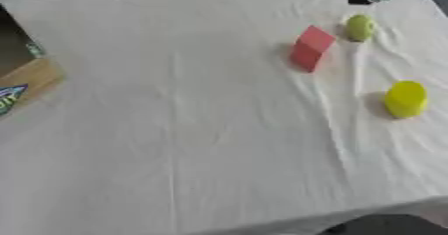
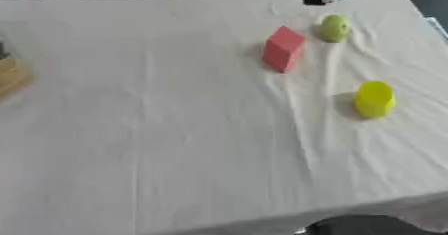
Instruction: Pick up the objects with one hand, pass them to the other hand, and then place them into the box on the other side of the table.
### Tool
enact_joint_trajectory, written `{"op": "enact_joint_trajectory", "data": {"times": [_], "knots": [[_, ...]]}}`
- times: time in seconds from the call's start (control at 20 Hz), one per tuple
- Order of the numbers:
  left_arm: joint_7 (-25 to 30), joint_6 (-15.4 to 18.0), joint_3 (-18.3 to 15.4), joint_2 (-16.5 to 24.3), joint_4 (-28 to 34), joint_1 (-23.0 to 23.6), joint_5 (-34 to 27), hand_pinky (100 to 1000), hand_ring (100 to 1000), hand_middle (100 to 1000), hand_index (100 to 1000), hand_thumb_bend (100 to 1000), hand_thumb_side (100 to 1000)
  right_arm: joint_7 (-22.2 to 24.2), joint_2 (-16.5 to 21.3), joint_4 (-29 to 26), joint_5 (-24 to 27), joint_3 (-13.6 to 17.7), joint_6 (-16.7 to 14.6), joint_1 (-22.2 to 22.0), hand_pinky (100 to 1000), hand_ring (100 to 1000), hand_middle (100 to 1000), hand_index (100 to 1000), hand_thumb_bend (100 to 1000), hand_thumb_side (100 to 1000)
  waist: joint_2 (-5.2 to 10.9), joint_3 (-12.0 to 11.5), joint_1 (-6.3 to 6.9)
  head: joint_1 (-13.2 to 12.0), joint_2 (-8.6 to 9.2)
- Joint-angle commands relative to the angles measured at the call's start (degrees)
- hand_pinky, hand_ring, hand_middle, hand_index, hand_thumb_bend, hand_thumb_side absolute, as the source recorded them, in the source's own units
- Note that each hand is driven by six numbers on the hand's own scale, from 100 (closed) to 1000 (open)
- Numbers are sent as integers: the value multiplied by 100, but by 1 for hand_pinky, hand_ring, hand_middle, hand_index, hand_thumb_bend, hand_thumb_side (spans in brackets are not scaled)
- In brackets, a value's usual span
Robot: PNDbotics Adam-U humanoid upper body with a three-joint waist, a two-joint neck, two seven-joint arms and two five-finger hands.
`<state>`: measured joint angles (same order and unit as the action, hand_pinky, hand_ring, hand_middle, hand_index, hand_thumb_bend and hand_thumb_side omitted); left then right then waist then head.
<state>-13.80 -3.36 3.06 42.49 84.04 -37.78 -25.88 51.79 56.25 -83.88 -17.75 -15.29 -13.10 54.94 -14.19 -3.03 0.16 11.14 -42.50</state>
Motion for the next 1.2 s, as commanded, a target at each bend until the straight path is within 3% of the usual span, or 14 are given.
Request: {"op": "enact_joint_trajectory", "data": {"times": [0.05,0.35,0.65,0.9,1.2], "knots": [[9,9,-33,225,45,-76,-23,765,801,787,856,629,637,18,153,30,-73,17,-124,110,913,909,879,922,367,265,144,-9,-1,-67,113],[8,8,-40,218,56,-66,-22,765,800,786,856,628,651,18,130,93,-216,-183,-391,142,920,921,885,922,399,225,67,-65,-4,-152,228],[8,0,-30,214,79,-80,-31,765,800,785,856,626,653,18,97,-34,-586,-423,-854,219,922,925,884,921,436,205,-45,-158,5,-70,395],[1,-3,-36,273,121,-53,-38,764,799,784,855,627,653,9,115,7,-687,-547,-1135,257,921,925,886,920,466,163,-145,-203,-28,-47,383],[-7,-26,-35,331,147,-29,-45,764,799,784,855,628,656,-84,160,34,-1013,-697,-1500,281,922,928,891,922,484,180,-268,-221,-92,-76,378]]}}
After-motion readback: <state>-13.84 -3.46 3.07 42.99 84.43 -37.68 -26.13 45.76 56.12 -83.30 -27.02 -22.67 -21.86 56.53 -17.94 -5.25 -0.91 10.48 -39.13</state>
